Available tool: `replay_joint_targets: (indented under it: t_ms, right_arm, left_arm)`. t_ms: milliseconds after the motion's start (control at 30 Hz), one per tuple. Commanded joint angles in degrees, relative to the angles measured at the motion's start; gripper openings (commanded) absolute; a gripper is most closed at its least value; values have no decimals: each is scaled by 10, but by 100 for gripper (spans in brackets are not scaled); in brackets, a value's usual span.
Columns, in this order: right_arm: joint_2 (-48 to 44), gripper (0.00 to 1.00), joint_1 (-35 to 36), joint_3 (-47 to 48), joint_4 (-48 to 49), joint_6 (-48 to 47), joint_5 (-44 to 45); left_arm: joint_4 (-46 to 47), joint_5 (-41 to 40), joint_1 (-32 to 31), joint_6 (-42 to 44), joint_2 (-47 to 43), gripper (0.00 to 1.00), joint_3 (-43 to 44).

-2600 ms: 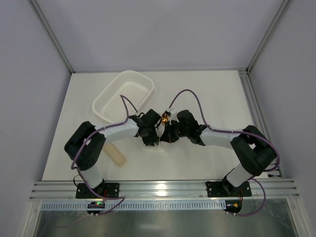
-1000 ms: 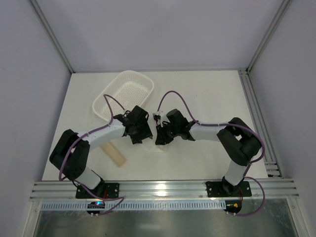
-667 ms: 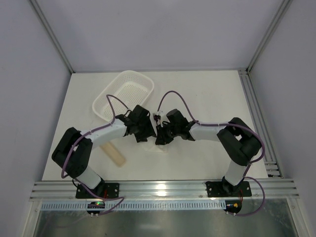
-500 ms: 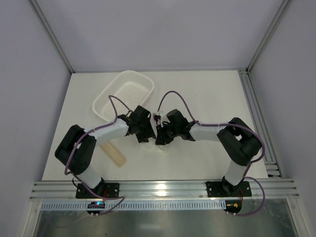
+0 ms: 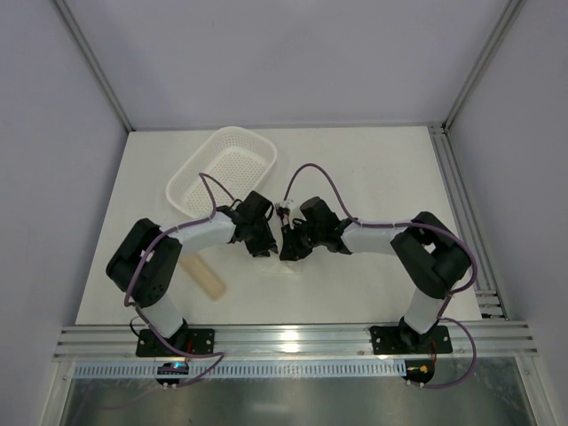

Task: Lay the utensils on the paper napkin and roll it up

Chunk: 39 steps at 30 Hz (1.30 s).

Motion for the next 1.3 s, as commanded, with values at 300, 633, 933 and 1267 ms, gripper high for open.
replay_joint_targets:
  t_ms: [300, 633, 933, 1267]
  right_arm:
    - [-45, 24, 3, -4, -11, -1, 12]
    - [-103, 24, -50, -22, -22, 122, 103]
    - [-73, 25, -92, 0, -41, 138, 131]
    - [-46, 24, -92, 53, -74, 122, 104]
  left_arm:
    - [27, 15, 0, 8, 6, 2, 13]
    - [70, 28, -1, -8, -26, 0, -35]
    - [64, 16, -1, -2, -23, 0, -47]
    - [60, 8, -1, 3, -25, 0, -51]
